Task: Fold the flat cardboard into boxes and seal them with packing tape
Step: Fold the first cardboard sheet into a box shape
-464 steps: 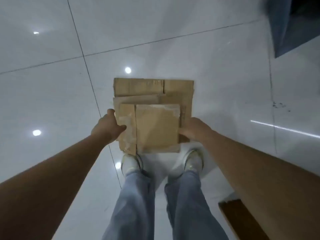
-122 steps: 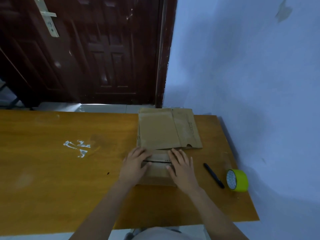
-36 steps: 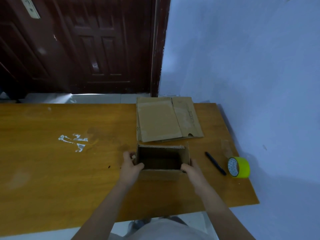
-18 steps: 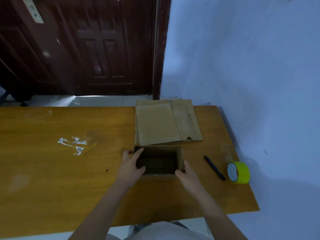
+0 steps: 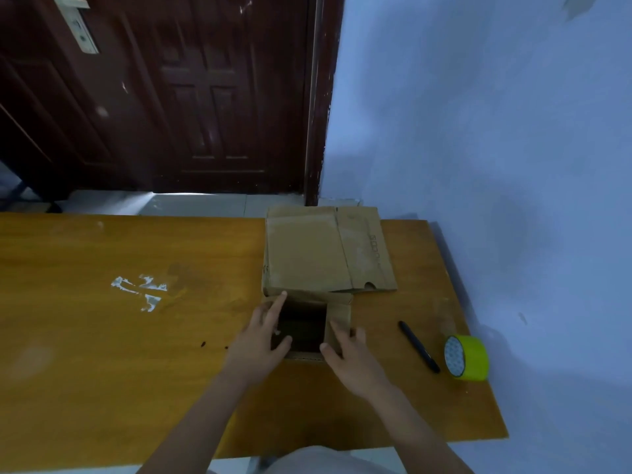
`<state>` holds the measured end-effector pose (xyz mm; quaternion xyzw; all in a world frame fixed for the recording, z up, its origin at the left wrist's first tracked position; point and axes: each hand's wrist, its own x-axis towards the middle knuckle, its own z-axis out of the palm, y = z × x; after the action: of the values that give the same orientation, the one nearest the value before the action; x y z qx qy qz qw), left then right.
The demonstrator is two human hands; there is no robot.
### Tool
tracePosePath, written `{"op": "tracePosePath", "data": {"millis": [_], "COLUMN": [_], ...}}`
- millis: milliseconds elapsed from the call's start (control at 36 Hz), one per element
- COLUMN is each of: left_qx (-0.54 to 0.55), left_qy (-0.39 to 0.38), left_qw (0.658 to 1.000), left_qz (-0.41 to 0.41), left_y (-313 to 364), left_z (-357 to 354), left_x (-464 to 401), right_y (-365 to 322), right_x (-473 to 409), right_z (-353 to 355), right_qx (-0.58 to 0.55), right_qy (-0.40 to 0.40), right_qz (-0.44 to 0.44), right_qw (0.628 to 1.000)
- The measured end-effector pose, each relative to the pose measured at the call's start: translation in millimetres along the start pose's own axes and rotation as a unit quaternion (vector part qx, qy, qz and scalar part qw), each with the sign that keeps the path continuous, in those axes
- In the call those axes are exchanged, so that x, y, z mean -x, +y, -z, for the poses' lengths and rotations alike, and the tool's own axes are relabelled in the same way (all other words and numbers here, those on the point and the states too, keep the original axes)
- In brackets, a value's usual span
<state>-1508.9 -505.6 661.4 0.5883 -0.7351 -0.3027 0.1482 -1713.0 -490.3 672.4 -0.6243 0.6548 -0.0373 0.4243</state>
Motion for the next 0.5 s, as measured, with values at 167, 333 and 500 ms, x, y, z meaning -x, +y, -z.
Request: {"op": "tracePosePath", "data": {"millis": [167,333,500], "left_qx": [-0.006,-0.058,-0.047], "left_qy": [-0.052,-0.059,0.030], "left_qw": [0.999,0.994,0.989], "left_qz": [0.013,0.076,0.134], "left_y": [-7.8,2.0,-2.5], "left_z": [-2.9,16.0,7.0], "left_x": [2.3,1.9,-1.4], "right_y": [-4.9,-6.0,0.4], "right_x": [-7.6,-14.9,-19.7], "right_z": [4.0,10.7,10.7], "right_qx": [0.026,0.058,0.064], "right_qy": [0.020,0.098,0.132], "right_qz": [-0.020,-0.029,-0.019], "right_qw": [0.999,0.993,0.989]}}
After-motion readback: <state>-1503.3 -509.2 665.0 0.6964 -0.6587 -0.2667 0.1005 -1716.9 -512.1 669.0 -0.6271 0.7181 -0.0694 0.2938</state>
